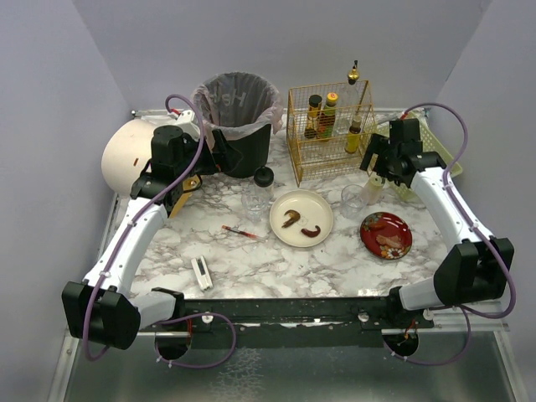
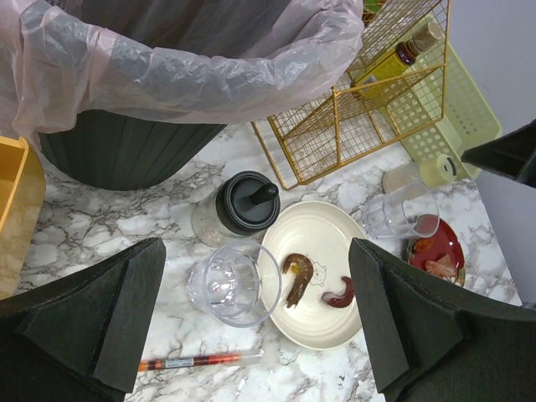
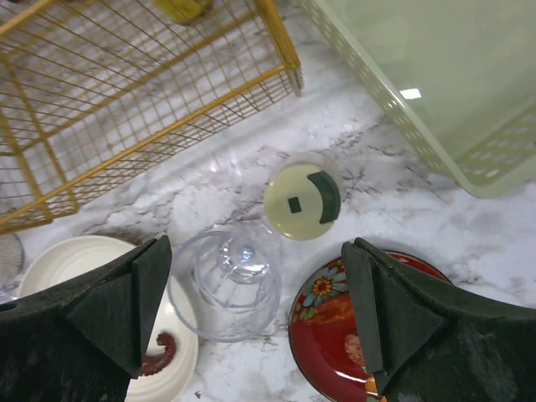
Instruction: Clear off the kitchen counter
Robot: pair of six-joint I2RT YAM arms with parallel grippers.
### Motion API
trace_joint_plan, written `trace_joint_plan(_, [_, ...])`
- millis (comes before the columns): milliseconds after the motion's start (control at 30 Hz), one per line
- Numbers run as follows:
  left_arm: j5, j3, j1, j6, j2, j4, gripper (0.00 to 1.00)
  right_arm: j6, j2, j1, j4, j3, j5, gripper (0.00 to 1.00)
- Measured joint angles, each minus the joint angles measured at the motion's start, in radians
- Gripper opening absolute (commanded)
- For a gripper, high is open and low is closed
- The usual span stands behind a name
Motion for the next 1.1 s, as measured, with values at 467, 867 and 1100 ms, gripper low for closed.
trace_joint_plan(467, [-0.001, -0.003, 0.000, 0.004, 0.000, 0.005, 0.99, -0.024, 0.080, 0.000, 0.007, -0.069, 0.098, 0.88])
trace_joint_plan(867, [-0.004, 0.005, 0.000, 0.015, 0.000, -0.019, 0.99, -0.045, 0.190, 0.000, 0.069, -0.069, 0.102, 0.69])
trace_joint_plan(1100, [-0.019, 0.014, 0.000, 0.032, 0.000, -0.026, 0.99, -0.054, 0.199, 0.000, 0.087, -0.069, 0.134, 0.57])
